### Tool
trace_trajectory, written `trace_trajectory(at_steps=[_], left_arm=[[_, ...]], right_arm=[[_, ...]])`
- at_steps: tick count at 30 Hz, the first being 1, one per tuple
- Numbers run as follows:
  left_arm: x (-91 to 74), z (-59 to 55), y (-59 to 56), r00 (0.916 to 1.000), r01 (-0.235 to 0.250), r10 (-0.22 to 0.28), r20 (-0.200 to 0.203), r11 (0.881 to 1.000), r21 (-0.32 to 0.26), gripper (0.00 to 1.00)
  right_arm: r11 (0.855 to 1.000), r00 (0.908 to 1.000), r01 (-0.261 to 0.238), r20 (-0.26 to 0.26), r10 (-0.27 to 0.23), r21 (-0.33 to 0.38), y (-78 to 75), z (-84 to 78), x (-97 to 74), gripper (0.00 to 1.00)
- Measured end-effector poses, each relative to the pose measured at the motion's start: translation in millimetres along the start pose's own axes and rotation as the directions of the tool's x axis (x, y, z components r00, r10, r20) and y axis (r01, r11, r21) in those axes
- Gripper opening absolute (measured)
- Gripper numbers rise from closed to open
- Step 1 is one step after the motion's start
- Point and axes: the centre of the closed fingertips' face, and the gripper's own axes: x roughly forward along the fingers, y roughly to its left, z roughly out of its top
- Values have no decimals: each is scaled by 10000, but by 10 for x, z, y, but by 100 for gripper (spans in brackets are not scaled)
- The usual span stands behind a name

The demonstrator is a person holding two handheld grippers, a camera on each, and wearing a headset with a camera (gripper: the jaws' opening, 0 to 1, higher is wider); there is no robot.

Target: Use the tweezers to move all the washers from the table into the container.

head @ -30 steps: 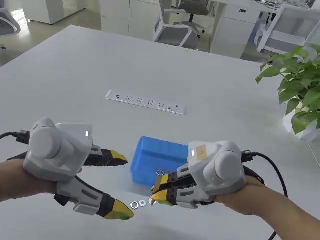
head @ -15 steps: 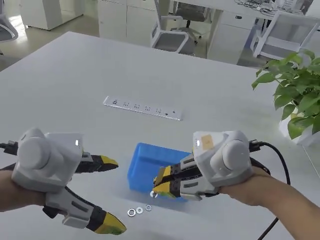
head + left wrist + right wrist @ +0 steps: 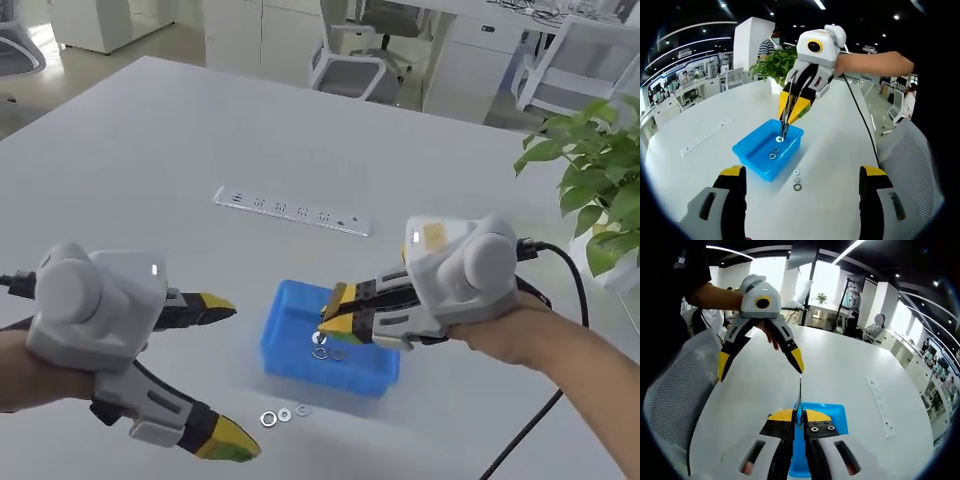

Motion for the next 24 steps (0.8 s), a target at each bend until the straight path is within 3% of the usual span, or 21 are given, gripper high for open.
trace_trajectory(at_steps=[15, 24], left_arm=[[-19, 66, 65, 9996, -100, 105, 265, 9997, -211, 99], [-12, 86, 111, 9993, -131, 142, 339, 9994, -328, 99]], right_arm=[[9999, 9997, 95, -217, -93, 124, -204, -242, 130, 6], [9997, 9992, 43, -390, -33, 254, -236, -397, 202, 7]])
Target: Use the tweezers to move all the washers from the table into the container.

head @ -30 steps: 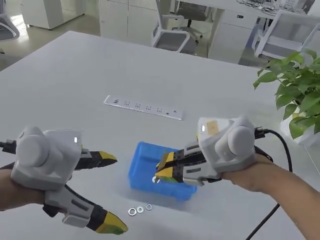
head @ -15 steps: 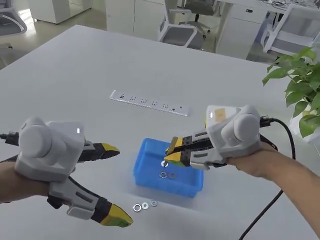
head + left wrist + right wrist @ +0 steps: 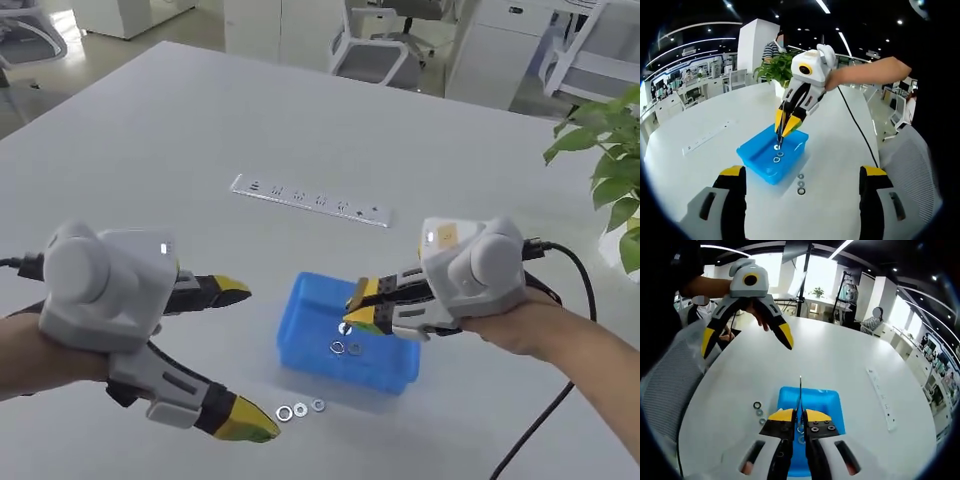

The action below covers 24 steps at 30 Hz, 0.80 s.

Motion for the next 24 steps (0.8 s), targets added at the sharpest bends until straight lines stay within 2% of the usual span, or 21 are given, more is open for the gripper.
trace_trajectory(at_steps=[18, 24], left_arm=[[123, 39, 77, 9999, 107, -107, 22, 9999, -36, 99], [197, 91, 104, 9997, 236, -236, 82, 9997, 9, 93]], right_arm=[[9993, 9996, -39, -262, 49, 366, -21, -325, 143, 7], [9985, 9997, -120, -195, 130, 527, 6, -373, 181, 7]])
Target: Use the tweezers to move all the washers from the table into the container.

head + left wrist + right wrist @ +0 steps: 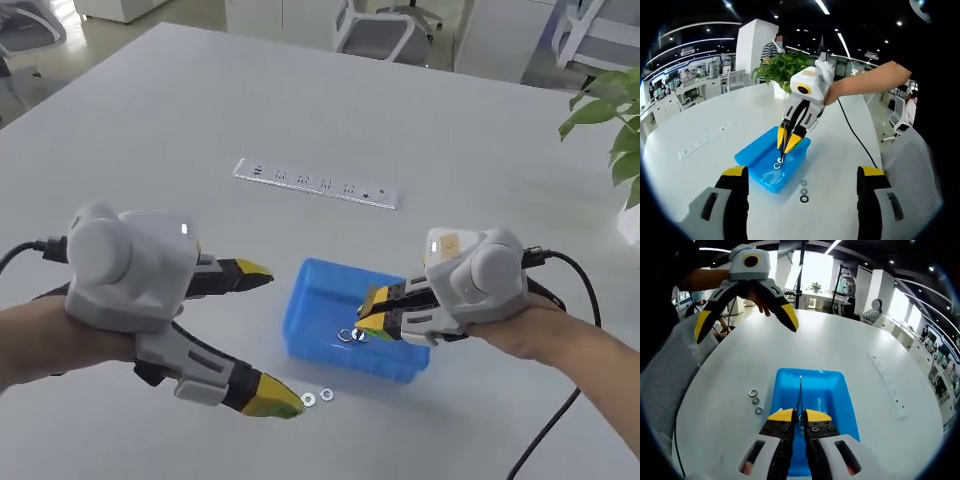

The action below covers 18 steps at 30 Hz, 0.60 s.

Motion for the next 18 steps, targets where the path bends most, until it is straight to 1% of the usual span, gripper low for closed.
trace_trajectory(at_steps=[2, 7, 8, 12, 15, 18], left_arm=[[29, 25, 41, 10000, -79, 79, 7, 9998, 169, 89], [104, 104, 118, 9999, -141, 140, 41, 9992, 381, 79], [125, 120, 134, 9999, -144, 143, 7, 9988, 464, 77], [205, 144, 163, 9998, -14, 29, -196, 9970, 768, 66], [267, 167, 208, 9995, -66, 99, -309, 9945, 1050, 58], [329, 232, 242, 9998, -27, 51, -205, 9930, 1182, 49]], right_arm=[[10000, 10000, -18, -17, 18, -8, 3, -12, 12, 7], [9999, 10000, -91, -9, 91, 43, 10, -36, 30, 7], [9999, 9999, -103, 66, 102, 94, 10, -30, 33, 7], [9999, 9999, -107, 82, 106, 130, 6, -33, 31, 7], [9999, 9999, -117, 77, 116, 124, 12, -33, 28, 7], [9998, 9999, -168, 13, 168, 79, 18, -39, 35, 7]])
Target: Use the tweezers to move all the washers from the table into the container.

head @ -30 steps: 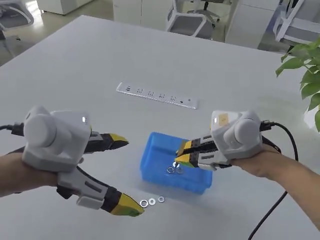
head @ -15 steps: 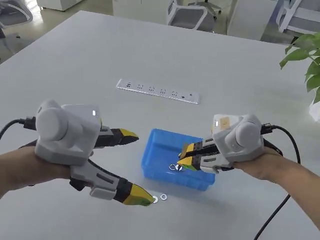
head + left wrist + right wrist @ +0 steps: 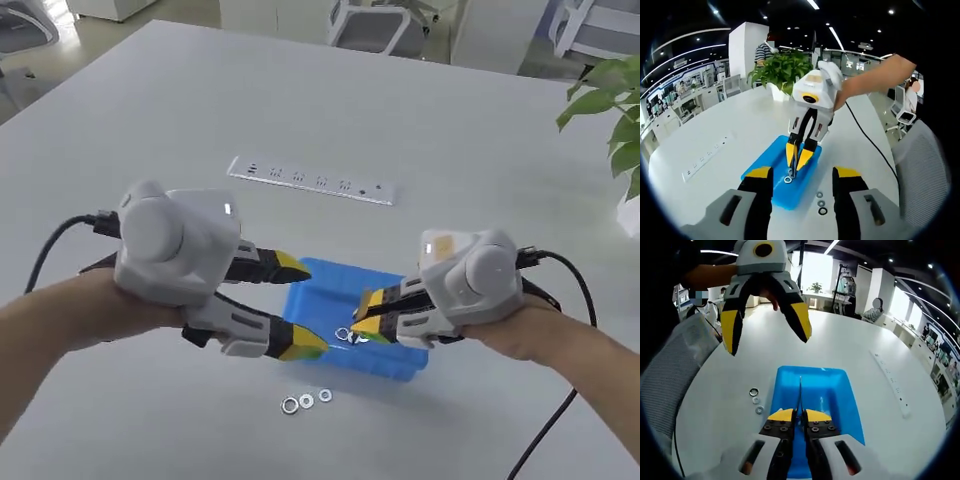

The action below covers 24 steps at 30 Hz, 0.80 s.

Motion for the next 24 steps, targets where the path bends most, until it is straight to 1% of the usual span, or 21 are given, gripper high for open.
trace_trajectory(at_steps=[2, 4, 7, 9, 10, 11, 14, 17, 24], left_arm=[[38, 35, 33, 10000, -25, 25, 29, 9998, 175, 42], [99, 70, 93, 9999, -109, 108, 6, 9993, 357, 36], [159, 107, 85, 10000, 35, -32, -57, 9985, 552, 29], [204, 118, 74, 9999, 131, -123, -119, 9977, 661, 28], [248, 116, 69, 9996, 228, -216, -173, 9969, 750, 28], [293, 113, 63, 9993, 326, -308, -227, 9960, 838, 23], [346, 102, 32, 9981, 509, -472, -387, 9937, 1003, 20], [413, 61, 54, 9966, 627, -565, -592, 9920, 1098, 19], [496, 35, 74, 9943, 822, -730, -778, 9891, 1221, 10]], right_arm=[[10000, 10000, -42, -65, 42, -30, 11, -4, 5, 7], [10000, 10000, -52, -64, 52, -61, 18, 3, 8, 7], [9999, 9999, -62, -96, 61, -85, 21, 4, 10, 7], [9999, 9999, -62, -108, 61, -88, 18, -1, 14, 7], [9999, 9999, -72, -131, 71, -117, 22, -2, 13, 7], [9999, 9998, -83, -154, 80, -147, 26, -2, 12, 7], [9997, 9998, -103, -187, 99, -211, 27, -7, 16, 7], [9997, 9998, -111, -176, 107, -214, 32, -3, 21, 7], [9995, 9997, -144, -199, 139, -287, 39, 1, 26, 7]])
